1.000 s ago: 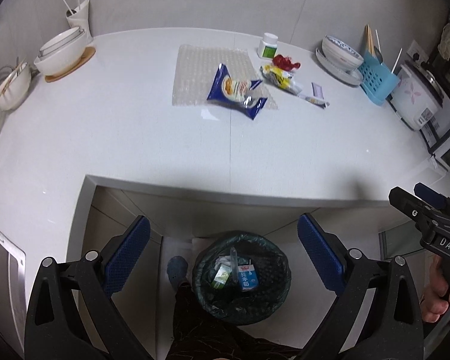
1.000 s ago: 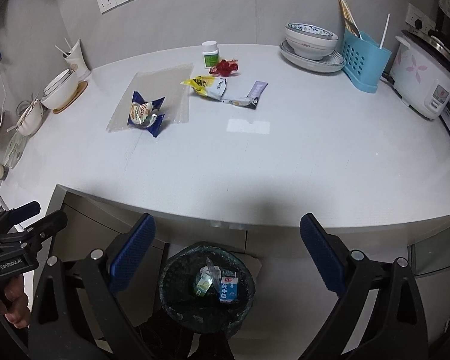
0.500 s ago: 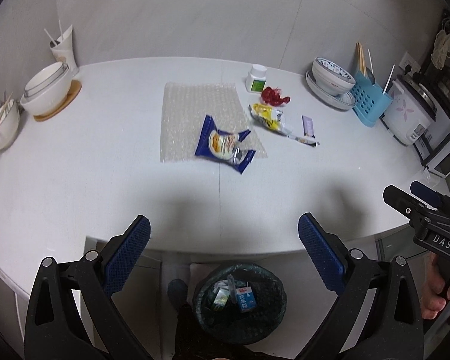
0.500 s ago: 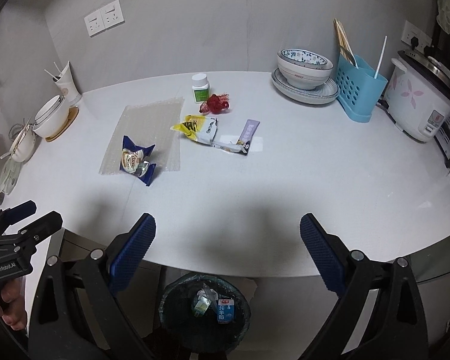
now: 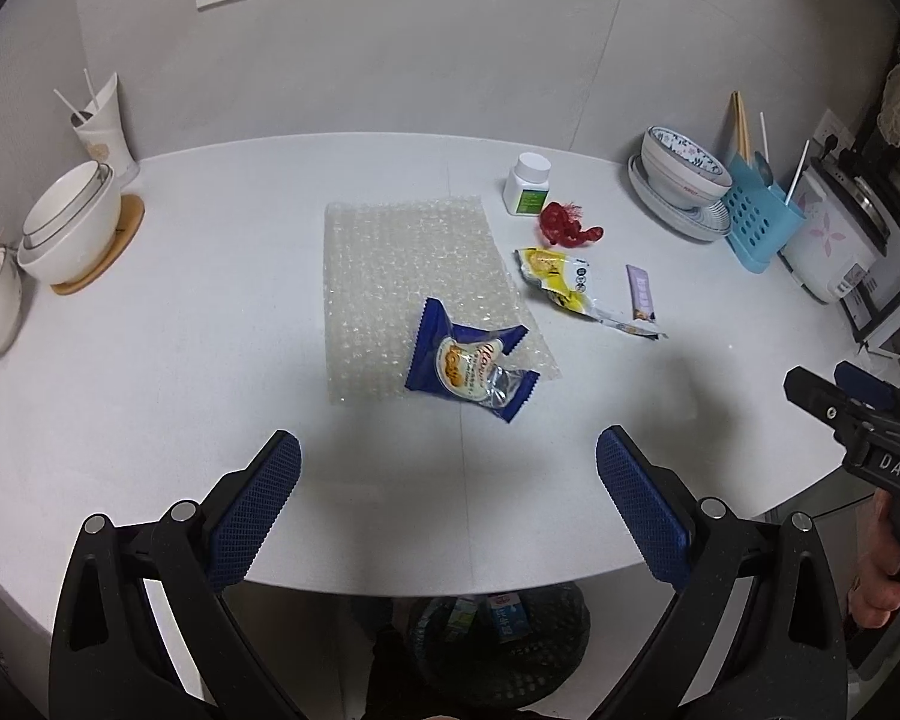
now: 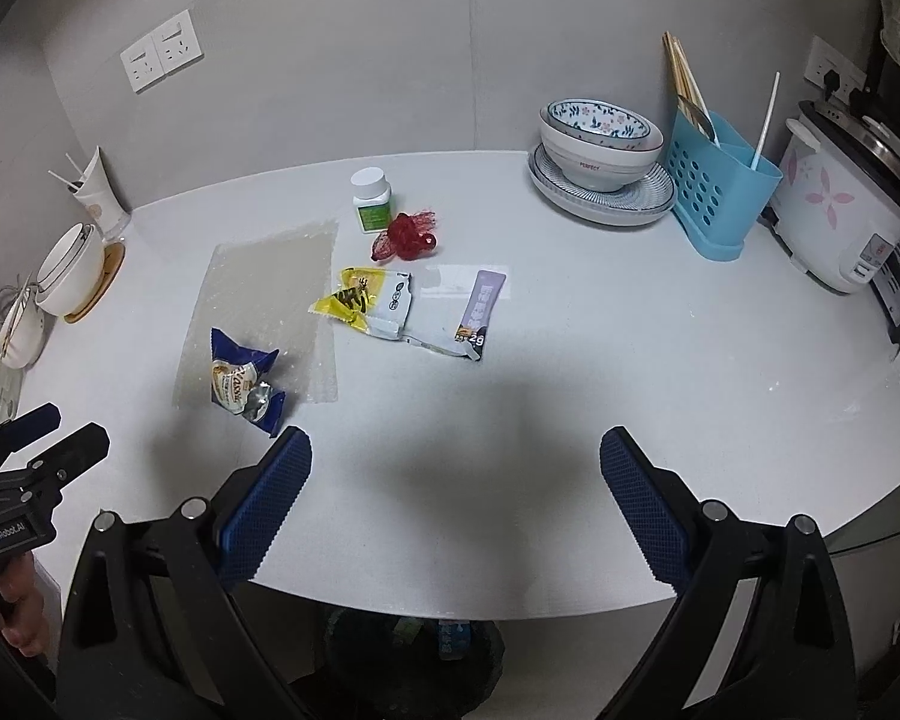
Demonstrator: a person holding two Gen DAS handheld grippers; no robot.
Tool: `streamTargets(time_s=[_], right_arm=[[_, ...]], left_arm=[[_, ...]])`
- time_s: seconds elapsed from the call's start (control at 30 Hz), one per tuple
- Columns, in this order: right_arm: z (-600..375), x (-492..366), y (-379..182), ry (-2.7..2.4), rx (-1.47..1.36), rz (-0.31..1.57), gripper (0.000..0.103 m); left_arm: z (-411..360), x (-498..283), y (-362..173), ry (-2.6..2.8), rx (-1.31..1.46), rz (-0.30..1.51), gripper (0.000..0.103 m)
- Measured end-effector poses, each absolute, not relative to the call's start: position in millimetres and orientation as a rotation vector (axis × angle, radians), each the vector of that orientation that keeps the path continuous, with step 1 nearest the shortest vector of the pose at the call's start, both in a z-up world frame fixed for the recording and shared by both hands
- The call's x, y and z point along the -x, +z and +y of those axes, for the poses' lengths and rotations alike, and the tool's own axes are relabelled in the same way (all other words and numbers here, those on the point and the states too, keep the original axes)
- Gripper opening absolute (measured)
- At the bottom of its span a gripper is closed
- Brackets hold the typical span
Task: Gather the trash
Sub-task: 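Move both tools back up over the counter, then grasp the blue snack packet with the left tool while the right tool grasps the purple stick packet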
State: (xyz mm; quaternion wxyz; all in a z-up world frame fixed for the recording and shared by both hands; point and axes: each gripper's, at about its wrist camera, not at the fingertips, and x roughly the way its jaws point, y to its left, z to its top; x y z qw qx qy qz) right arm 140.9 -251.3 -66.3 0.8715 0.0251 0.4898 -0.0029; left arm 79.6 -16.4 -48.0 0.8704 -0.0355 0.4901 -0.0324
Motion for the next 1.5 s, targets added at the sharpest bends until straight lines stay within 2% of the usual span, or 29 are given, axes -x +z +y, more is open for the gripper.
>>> streamTargets(time_s=[0.47,0.67,0.83,1.13,1.37,1.43,1.5], right_arm=[[-257,-220,-108,-0.059,-0.098,1.137,0.093],[-271,-263,-137,-0.110,-0.134,1.217,0.083],[-281,-294,-164,-0.144,-0.180,1.292,0.071],[-284,-326,-200,-0.145,-0.219,1.399,0.056],[-283,-341,-214,-0.141,-0.235,1.436,0.044],[-284,-346,-214,-0.148,-0.236,1.432,0.041],[-285,-351,-215,-0.151,-0.237,1.436,0.032]], left_arm=[[-11,-152,-104,-0.107,0.036,1.159,0.096],[-13,-177,-124,-0.133,0.016,1.198,0.094],[-17,-190,-138,-0.147,-0.001,1.227,0.090],[-20,-202,-154,-0.188,0.020,1.273,0.075],[-21,-207,-154,-0.212,0.028,1.276,0.056],[-22,-207,-153,-0.218,0.025,1.272,0.055],[-22,-207,-152,-0.226,0.025,1.271,0.049]])
